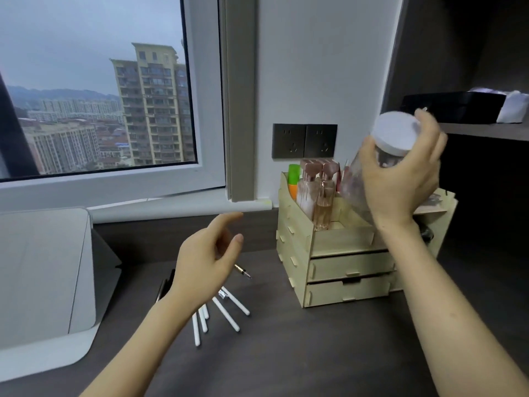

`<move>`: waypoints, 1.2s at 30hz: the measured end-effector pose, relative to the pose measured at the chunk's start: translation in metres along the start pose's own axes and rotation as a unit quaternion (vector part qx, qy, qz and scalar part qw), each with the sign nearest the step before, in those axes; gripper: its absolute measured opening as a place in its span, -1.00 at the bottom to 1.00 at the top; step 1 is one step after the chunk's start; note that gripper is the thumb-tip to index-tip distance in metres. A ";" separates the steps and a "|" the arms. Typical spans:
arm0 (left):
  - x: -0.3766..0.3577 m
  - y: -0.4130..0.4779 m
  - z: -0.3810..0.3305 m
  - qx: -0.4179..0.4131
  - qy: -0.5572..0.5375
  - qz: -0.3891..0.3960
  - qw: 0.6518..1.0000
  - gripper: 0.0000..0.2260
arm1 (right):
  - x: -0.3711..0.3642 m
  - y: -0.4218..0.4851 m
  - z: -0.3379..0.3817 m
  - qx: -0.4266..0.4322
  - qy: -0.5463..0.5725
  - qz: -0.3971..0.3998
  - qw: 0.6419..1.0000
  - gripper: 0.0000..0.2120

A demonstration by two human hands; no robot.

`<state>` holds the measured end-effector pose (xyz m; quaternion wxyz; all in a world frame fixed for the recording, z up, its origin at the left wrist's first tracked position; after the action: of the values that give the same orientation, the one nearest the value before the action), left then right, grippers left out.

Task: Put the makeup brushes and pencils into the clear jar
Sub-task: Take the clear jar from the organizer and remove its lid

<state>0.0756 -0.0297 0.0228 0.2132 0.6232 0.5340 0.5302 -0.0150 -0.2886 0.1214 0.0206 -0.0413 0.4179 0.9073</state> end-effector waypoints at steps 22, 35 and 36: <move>0.043 -0.121 -0.010 0.076 -0.038 0.210 0.974 -0.22 | 0.027 -0.215 0.029 -0.024 0.016 0.540 0.841 -0.43; 0.055 -0.150 0.028 0.288 -0.387 0.111 0.869 -0.34 | 0.007 -0.185 0.002 -0.220 0.219 0.571 0.760 -0.63; 0.062 -0.151 0.034 0.286 -0.354 0.062 0.888 -0.33 | 0.004 -0.187 -0.010 -0.198 0.158 0.580 0.774 -0.56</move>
<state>0.0316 0.0873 -0.0876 0.1675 0.8351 0.5121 0.1108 -0.0054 -0.1749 -0.0274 -0.5843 0.0624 0.1711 0.7909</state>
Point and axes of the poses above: each hand's wrist, its own y-axis towards the middle knuckle, its own x-axis out of the back of the hand, z = x × y, the point moved 5 cm from there along y, towards the middle knuckle, and after that the axes turned 10 degrees about -x, right-handed, at the moved point
